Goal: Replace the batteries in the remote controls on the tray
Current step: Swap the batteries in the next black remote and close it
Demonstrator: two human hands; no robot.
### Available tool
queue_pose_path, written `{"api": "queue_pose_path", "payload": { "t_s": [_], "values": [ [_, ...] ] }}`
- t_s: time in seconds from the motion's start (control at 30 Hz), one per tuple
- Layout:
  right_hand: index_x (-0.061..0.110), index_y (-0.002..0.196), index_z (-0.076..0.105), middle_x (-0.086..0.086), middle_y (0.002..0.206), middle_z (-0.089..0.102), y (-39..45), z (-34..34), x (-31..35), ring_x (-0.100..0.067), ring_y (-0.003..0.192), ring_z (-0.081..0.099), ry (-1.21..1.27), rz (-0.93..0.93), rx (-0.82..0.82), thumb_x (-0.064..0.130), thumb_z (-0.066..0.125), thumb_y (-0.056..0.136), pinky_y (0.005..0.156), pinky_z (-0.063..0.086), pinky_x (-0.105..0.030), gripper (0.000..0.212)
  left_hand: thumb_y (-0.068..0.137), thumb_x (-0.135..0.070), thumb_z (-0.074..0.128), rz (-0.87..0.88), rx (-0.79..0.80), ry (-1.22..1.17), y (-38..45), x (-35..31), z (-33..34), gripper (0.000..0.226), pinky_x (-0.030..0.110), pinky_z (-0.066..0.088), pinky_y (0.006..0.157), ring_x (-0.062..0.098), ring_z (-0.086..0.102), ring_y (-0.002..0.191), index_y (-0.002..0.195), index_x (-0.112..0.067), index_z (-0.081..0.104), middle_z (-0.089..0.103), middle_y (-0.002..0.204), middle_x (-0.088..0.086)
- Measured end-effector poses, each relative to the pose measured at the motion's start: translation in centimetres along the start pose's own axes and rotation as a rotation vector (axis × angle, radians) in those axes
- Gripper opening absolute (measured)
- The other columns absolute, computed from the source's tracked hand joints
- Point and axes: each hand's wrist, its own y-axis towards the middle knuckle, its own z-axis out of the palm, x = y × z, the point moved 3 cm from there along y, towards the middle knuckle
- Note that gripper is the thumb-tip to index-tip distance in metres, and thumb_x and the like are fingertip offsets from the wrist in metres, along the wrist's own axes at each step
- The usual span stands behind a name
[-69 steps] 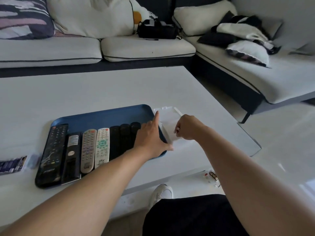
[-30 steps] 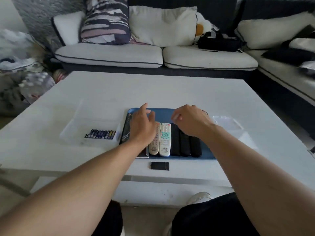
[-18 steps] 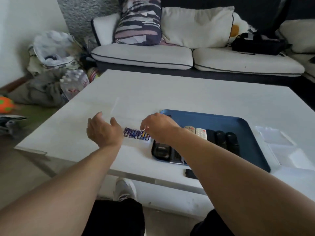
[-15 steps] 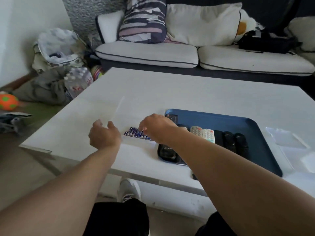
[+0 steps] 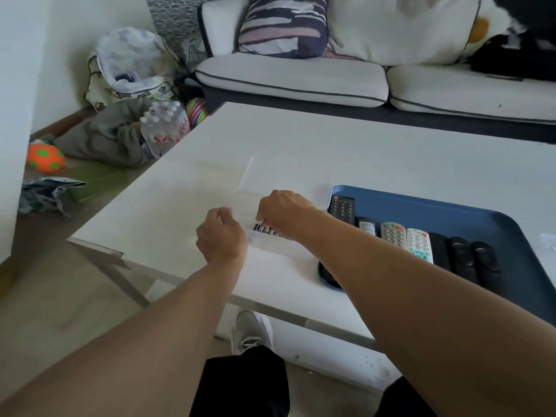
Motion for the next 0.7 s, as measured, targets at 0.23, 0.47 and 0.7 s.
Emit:
{"api": "queue_pose_path", "payload": {
  "t_s": [0.23,0.47,0.7],
  "values": [
    [0.017,0.124,0.067,-0.008,0.118,0.062,0.5,0.2,1.0,-0.031,0.106,0.063,-0.077,-0.044,0.003,0.001,0.052,0.093,0.075,0.043,-0.03,0.038,0.101,-0.025,0.046,-0.008,0.03,-0.015,0.0,0.2,-0.3,0.028,0.037,0.048,0.093,0.033,0.063,0.105,0.109,-0.015,0.071,0.072,0.112,0.01],
    [0.02,0.122,0.067,-0.008,0.118,0.061,1.1,0.6,1.2,-0.032,0.105,0.063,-0.044,-0.068,0.034,-0.002,0.054,0.089,0.074,0.046,-0.031,0.042,0.102,-0.026,0.047,-0.026,0.042,-0.019,0.0,0.1,-0.4,0.028,0.037,0.047,0.094,0.033,0.063,0.107,0.112,-0.015,0.071,0.072,0.113,0.009],
    [0.018,0.103,0.074,-0.01,0.092,0.067,1.7,0.9,1.6,-0.036,0.083,0.064,-0.061,-0.14,0.059,0.0,0.057,0.078,0.063,0.046,-0.032,0.035,0.103,-0.028,0.046,-0.019,0.047,-0.011,0.1,0.2,-0.4,0.03,0.036,0.046,0.092,0.033,0.062,0.107,0.114,-0.015,0.07,0.071,0.114,0.011]
  ]
}}
